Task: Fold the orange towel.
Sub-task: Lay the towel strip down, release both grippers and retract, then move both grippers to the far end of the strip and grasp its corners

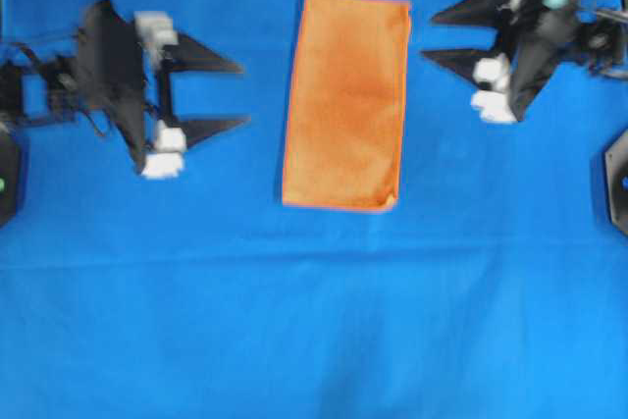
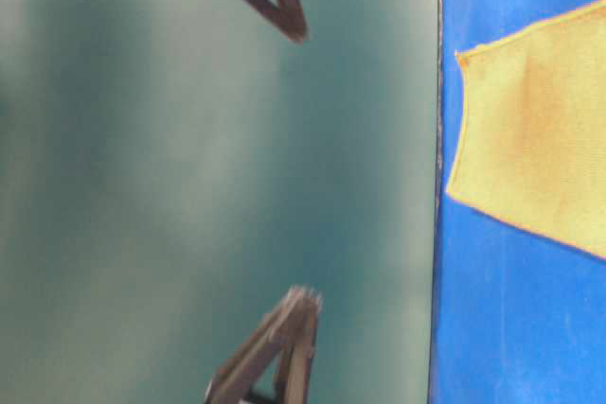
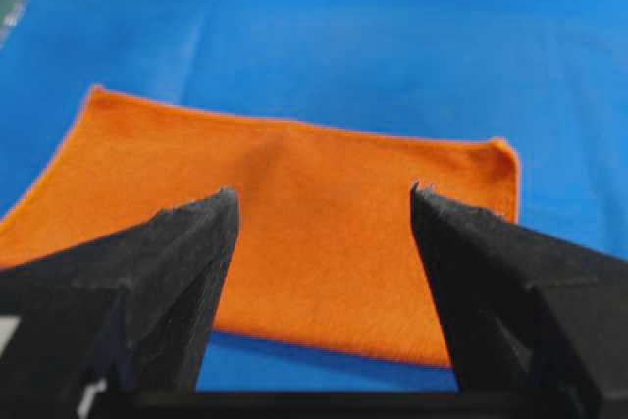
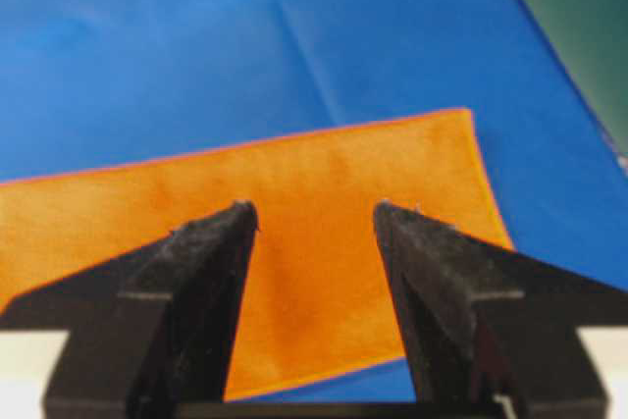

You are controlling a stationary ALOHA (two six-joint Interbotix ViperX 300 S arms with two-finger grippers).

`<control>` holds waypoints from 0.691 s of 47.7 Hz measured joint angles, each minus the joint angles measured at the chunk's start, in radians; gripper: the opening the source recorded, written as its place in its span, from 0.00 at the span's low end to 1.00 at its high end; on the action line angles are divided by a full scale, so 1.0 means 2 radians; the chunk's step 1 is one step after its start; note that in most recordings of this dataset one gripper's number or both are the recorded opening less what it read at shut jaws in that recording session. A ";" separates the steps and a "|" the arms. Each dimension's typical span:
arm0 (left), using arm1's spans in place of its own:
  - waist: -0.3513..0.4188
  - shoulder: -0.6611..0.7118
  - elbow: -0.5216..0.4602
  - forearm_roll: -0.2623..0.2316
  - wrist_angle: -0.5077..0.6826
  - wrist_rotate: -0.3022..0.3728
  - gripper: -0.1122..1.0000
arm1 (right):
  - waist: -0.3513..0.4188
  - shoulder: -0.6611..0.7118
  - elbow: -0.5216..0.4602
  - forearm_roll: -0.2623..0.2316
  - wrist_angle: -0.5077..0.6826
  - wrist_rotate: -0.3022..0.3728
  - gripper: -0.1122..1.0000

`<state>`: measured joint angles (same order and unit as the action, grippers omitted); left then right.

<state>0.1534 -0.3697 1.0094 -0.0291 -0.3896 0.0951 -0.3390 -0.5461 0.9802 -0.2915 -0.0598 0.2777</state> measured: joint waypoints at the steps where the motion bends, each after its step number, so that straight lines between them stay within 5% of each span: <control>1: 0.001 -0.008 0.007 0.000 -0.002 -0.001 0.68 | 0.004 -0.011 0.008 0.001 -0.002 0.003 0.61; 16: 0.016 -0.114 0.073 0.000 -0.008 -0.008 0.68 | 0.022 -0.077 0.081 0.005 -0.027 0.043 0.61; 33: 0.016 -0.100 0.073 0.000 -0.008 -0.008 0.68 | 0.022 -0.063 0.081 0.005 -0.041 0.044 0.61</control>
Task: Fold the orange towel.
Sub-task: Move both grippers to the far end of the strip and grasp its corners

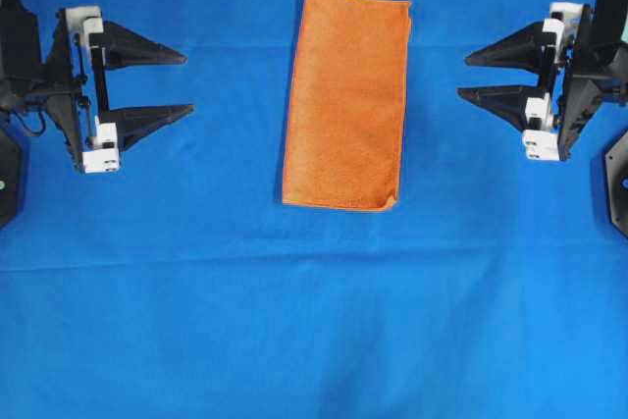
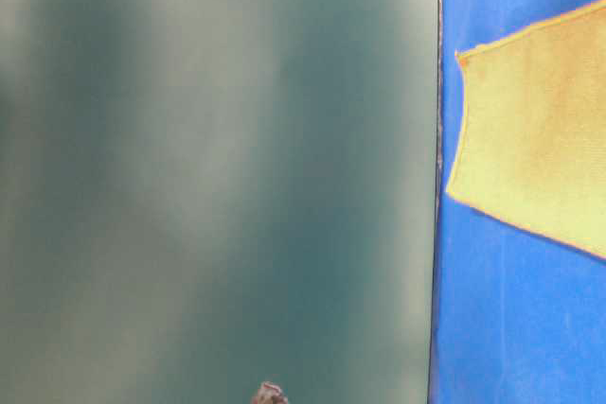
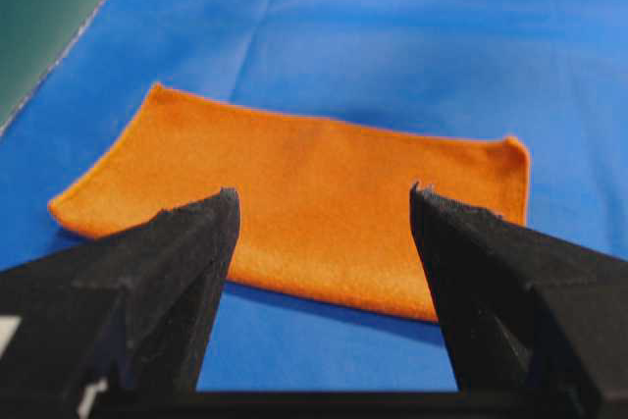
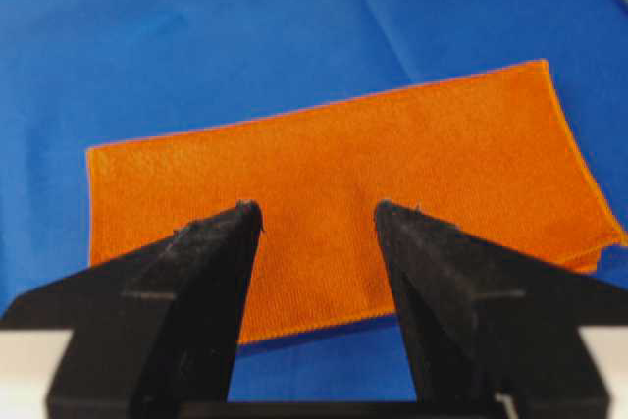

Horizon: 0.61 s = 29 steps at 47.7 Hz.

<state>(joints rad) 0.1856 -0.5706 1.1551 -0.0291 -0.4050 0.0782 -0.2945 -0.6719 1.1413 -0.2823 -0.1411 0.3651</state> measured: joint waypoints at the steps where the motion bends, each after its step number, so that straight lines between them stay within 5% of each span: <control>1: 0.000 0.001 0.000 0.000 0.000 0.000 0.68 | 0.001 0.001 0.000 0.000 0.000 0.000 0.61; 18: 0.002 0.018 -0.015 0.000 -0.005 0.000 0.68 | -0.004 0.005 -0.005 0.000 -0.001 0.000 0.60; 29: 0.038 0.122 -0.088 0.000 -0.007 0.001 0.70 | -0.065 0.062 -0.033 -0.002 -0.001 -0.006 0.61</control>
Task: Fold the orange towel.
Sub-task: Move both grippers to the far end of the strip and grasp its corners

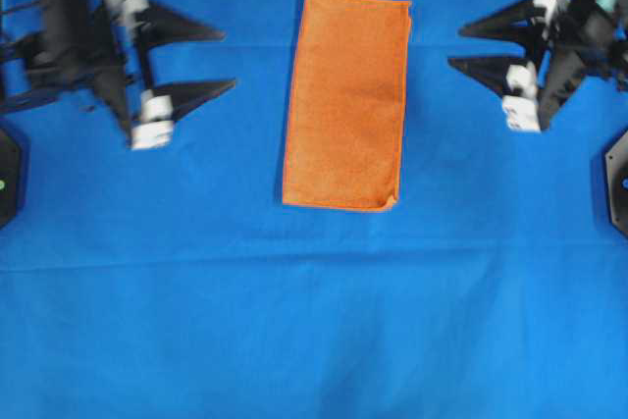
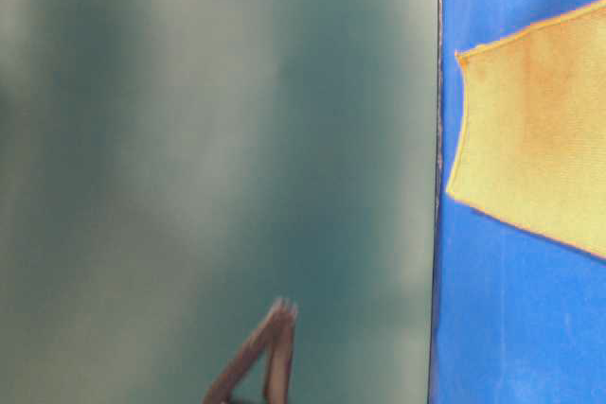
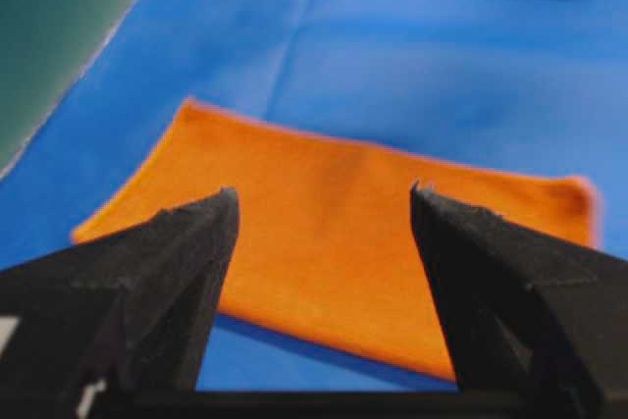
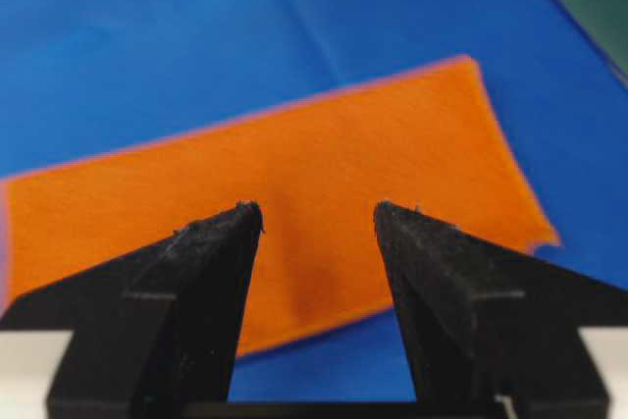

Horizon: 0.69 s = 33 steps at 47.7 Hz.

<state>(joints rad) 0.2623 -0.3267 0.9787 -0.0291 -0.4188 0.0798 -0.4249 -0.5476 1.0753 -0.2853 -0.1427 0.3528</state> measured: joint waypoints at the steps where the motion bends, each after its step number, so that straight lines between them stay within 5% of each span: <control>1: 0.004 0.010 -0.008 0.000 0.000 0.000 0.71 | -0.008 0.012 -0.005 -0.002 -0.001 0.000 0.61; 18: 0.062 0.212 -0.150 0.000 0.017 0.000 0.82 | -0.079 0.211 -0.079 -0.030 -0.025 -0.003 0.61; 33: 0.112 0.333 -0.205 0.000 0.009 0.000 0.83 | -0.114 0.334 -0.122 -0.035 -0.069 -0.005 0.61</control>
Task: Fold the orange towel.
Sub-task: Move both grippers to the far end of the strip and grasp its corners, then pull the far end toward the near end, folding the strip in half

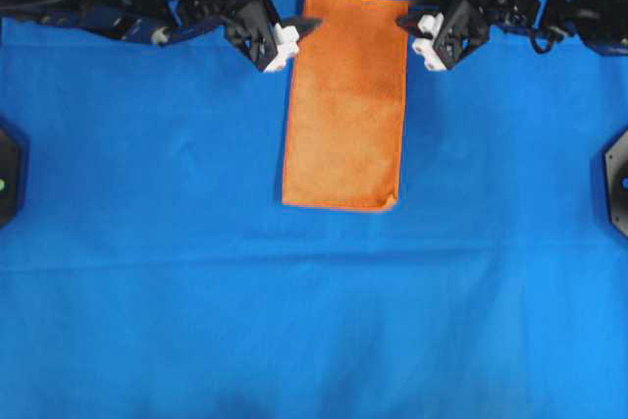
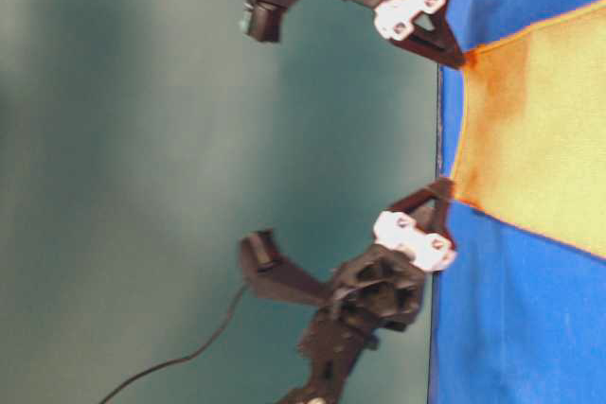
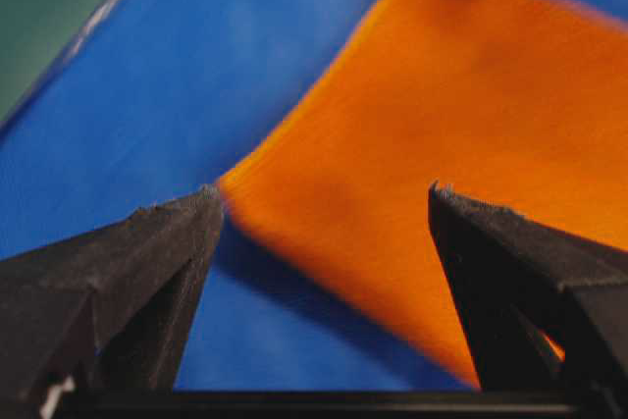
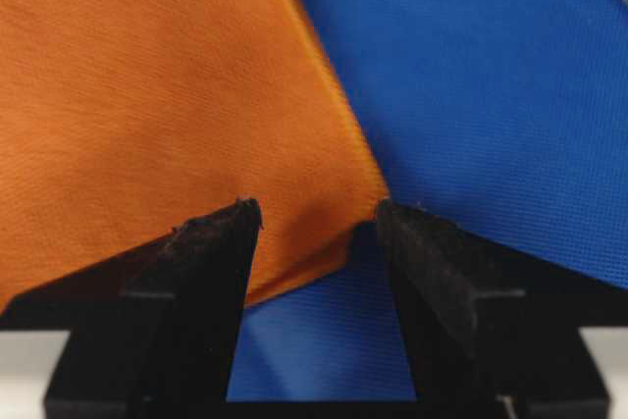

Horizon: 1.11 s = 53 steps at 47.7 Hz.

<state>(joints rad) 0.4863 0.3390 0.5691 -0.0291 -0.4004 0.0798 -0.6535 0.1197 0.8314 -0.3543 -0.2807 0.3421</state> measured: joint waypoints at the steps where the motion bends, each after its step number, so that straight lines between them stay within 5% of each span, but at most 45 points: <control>1: 0.003 0.008 -0.003 0.000 -0.002 0.000 0.83 | -0.002 0.005 -0.002 0.001 -0.002 -0.001 0.61; 14: 0.016 0.050 -0.021 0.000 -0.009 -0.002 0.76 | -0.008 0.032 -0.007 0.000 -0.009 -0.002 0.58; 19: 0.015 0.051 -0.023 0.000 -0.008 -0.002 0.53 | -0.008 0.032 -0.007 0.000 -0.011 -0.003 0.47; 25: 0.009 0.051 -0.024 0.000 -0.008 -0.002 0.24 | -0.007 0.032 -0.007 -0.001 -0.011 -0.004 0.17; 29: 0.005 0.051 -0.024 0.000 -0.007 0.000 0.11 | -0.006 0.032 -0.007 -0.005 -0.012 -0.004 0.14; 53: 0.002 0.036 -0.005 0.000 -0.006 -0.002 0.11 | -0.006 0.032 -0.016 -0.009 -0.028 -0.007 0.13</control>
<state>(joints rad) 0.4909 0.4111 0.5599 -0.0291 -0.4126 0.0767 -0.6657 0.1841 0.7992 -0.3728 -0.3359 0.3283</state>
